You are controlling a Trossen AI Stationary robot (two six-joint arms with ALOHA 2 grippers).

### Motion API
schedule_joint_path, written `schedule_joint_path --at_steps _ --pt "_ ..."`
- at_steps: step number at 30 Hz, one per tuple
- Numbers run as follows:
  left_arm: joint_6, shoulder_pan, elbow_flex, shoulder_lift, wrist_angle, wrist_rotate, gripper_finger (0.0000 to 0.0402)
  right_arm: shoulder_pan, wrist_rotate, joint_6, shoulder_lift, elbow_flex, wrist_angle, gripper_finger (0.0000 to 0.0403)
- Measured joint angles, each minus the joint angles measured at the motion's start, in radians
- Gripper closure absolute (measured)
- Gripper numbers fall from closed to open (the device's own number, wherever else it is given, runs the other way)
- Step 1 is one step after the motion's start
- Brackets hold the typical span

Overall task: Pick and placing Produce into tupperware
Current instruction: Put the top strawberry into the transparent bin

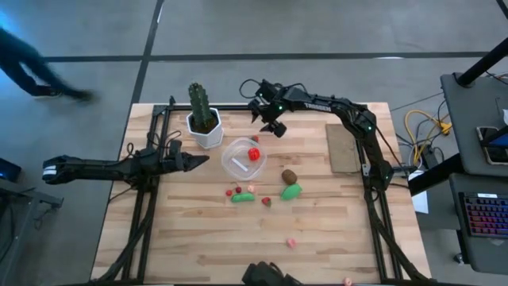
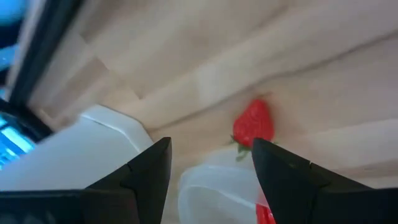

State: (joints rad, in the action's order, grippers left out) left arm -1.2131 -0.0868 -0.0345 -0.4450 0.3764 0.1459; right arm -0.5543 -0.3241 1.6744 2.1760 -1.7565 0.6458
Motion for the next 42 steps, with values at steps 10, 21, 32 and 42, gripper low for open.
schedule_joint_path --at_steps 10,21,32,42 --pt "0.022 0.000 0.000 0.000 0.003 -0.002 0.0118 0.019 -0.068 0.011 0.052 0.000 -0.005 0.0188" --pt "0.023 0.000 0.000 0.000 0.004 -0.002 0.0118 0.036 -0.042 0.019 0.069 -0.001 0.015 0.0188" --pt "0.024 0.000 0.000 0.000 0.003 -0.002 0.0118 0.060 -0.046 0.048 0.109 -0.001 -0.003 0.0188" --pt "0.025 0.000 0.000 0.000 0.001 -0.003 0.0118 0.059 -0.050 0.080 0.111 -0.001 -0.055 0.0189"
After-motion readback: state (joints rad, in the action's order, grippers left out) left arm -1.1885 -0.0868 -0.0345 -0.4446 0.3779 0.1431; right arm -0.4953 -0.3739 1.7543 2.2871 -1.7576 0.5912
